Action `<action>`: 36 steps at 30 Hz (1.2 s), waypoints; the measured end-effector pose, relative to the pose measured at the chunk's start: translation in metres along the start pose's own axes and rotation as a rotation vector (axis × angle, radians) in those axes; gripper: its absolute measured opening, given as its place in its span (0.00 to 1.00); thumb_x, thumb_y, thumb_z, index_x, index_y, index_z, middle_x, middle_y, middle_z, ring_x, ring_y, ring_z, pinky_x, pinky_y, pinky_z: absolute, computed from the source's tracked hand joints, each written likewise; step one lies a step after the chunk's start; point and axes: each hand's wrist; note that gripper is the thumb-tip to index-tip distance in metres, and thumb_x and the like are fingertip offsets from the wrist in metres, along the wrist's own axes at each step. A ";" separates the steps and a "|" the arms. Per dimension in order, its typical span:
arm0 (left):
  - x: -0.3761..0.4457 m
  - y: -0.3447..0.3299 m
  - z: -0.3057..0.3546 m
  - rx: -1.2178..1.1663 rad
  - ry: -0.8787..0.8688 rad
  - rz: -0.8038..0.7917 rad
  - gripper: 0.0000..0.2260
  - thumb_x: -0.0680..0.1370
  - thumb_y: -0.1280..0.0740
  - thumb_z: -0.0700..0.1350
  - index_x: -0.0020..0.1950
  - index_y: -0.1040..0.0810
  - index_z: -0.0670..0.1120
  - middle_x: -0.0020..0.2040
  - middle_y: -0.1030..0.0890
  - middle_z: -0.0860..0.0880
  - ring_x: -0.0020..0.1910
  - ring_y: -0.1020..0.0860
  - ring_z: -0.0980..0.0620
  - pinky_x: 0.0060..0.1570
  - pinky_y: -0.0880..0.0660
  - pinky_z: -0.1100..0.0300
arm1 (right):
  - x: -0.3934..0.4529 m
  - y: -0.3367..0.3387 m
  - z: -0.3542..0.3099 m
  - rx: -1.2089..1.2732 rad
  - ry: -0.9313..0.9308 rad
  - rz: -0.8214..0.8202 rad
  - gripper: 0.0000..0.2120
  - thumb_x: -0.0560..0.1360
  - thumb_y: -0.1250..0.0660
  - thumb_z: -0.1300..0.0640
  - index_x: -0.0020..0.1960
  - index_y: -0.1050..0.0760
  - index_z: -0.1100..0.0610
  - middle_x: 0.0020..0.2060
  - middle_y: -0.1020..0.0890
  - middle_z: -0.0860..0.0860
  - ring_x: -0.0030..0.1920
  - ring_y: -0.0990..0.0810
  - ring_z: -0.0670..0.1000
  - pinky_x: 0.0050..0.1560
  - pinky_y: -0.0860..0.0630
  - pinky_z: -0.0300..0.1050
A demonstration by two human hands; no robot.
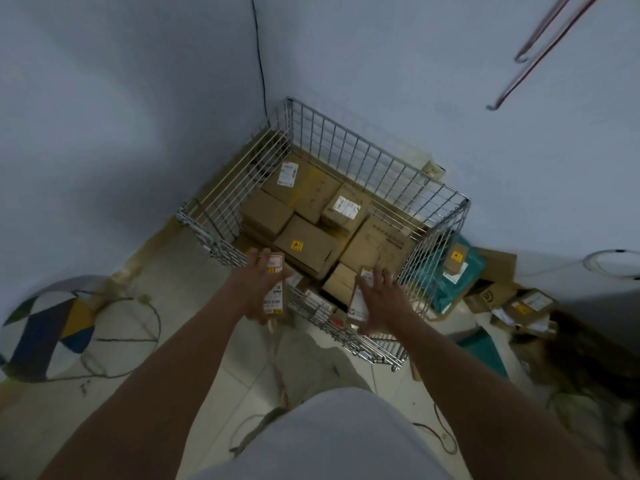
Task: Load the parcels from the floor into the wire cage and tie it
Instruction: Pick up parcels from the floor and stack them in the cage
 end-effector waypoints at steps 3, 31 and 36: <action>0.027 0.015 -0.037 0.044 0.009 0.008 0.56 0.61 0.20 0.66 0.80 0.51 0.65 0.82 0.60 0.40 0.80 0.56 0.32 0.68 0.29 0.35 | 0.041 0.003 -0.007 -0.038 0.001 -0.014 0.64 0.60 0.23 0.30 0.81 0.55 0.50 0.79 0.52 0.64 0.78 0.51 0.70 0.74 0.40 0.66; 0.300 -0.074 -0.182 -0.343 0.344 -0.294 0.57 0.53 0.21 0.72 0.75 0.45 0.60 0.77 0.44 0.33 0.76 0.43 0.31 0.72 0.37 0.37 | 0.322 -0.017 -0.155 1.081 -1.076 -0.443 0.61 0.66 0.43 0.18 0.82 0.58 0.58 0.77 0.49 0.71 0.77 0.47 0.71 0.76 0.46 0.62; 0.363 -0.132 -0.199 -0.274 0.304 -0.388 0.54 0.57 0.21 0.72 0.76 0.43 0.58 0.76 0.43 0.33 0.74 0.40 0.30 0.71 0.33 0.39 | 0.394 -0.079 -0.186 1.207 -1.109 -0.628 0.63 0.65 0.28 0.26 0.80 0.59 0.58 0.76 0.49 0.68 0.77 0.50 0.68 0.75 0.45 0.63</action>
Point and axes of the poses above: each hand's wrist, its own x-axis towards the middle knuckle, its own y-axis out of the back of the hand, z = x × y
